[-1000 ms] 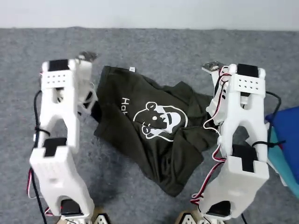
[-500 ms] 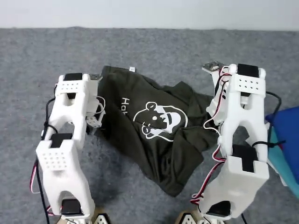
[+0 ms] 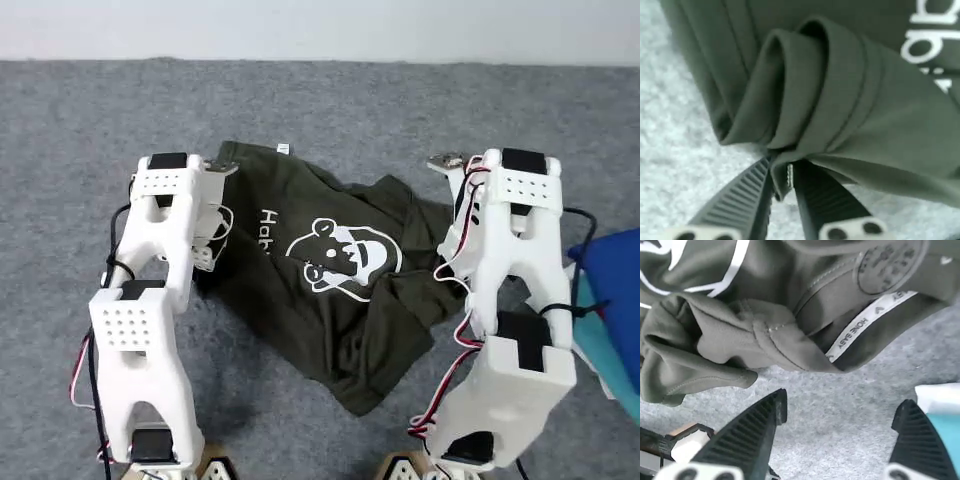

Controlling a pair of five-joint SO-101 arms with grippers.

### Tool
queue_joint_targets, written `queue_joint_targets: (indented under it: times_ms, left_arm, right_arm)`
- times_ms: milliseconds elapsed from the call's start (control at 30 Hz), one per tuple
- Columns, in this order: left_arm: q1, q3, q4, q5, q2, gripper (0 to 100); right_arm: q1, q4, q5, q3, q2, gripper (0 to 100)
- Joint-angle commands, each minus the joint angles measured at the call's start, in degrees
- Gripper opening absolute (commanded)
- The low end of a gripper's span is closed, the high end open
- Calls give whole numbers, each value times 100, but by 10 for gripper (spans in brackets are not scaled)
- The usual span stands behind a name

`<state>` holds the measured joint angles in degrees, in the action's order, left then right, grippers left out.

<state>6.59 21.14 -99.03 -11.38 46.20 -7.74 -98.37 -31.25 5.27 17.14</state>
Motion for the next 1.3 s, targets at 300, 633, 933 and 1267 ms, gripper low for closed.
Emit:
queue_joint_targets:
  times_ms: [300, 633, 933, 1267]
  left_arm:
    - [2180, -1446, -185, -1969, -1116, 12]
    - [2347, -4673, -141, -3534, -3622, 13]
    - [2576, -3890, -149, -1855, -3666, 231]
    - [2989, -2747, -158, -1512, -3675, 283]
  right_arm:
    - [-13, 189, 9, 26, -303, 336]
    - [374, 453, 0, 26, -295, 336]
    - [1174, 752, -404, 185, -286, 338]
    - [1534, 1842, -1538, 563, 207, 336]
